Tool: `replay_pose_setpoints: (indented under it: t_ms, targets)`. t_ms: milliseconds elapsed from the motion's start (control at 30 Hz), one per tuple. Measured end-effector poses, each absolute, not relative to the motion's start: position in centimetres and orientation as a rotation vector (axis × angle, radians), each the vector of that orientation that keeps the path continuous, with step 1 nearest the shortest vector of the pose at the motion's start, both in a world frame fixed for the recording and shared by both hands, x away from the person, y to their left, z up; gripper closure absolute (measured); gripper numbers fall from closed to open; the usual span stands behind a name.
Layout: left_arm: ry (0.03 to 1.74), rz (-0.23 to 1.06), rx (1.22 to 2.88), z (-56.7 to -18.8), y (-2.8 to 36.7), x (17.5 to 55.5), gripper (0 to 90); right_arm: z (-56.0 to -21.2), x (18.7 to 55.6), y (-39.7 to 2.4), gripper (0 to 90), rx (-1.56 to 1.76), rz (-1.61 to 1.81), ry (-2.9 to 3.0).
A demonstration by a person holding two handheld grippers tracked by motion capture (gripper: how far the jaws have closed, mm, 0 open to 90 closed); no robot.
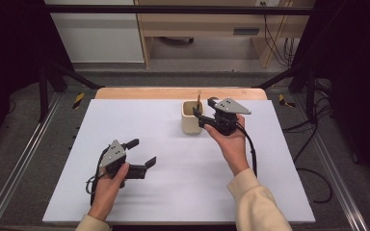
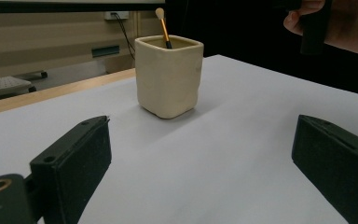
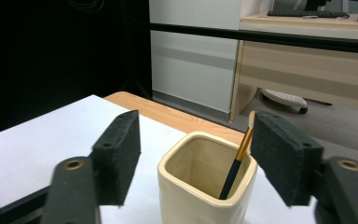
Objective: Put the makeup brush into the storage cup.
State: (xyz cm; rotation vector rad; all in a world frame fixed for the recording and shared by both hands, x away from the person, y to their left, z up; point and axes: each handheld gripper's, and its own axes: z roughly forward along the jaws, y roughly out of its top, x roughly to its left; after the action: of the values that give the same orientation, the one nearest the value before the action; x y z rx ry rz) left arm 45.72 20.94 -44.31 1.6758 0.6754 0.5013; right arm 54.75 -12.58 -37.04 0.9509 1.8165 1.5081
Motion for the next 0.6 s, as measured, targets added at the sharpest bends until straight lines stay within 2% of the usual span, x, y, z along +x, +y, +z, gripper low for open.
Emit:
replay_pose_setpoints:
  t_ms: [600]
  targets:
    - [0.662, 0.562, 1.623, -43.9, 23.0, 43.8, 4.1, -36.4, 54.2, -13.5, 8.5, 0.997, 1.556, 1.809]
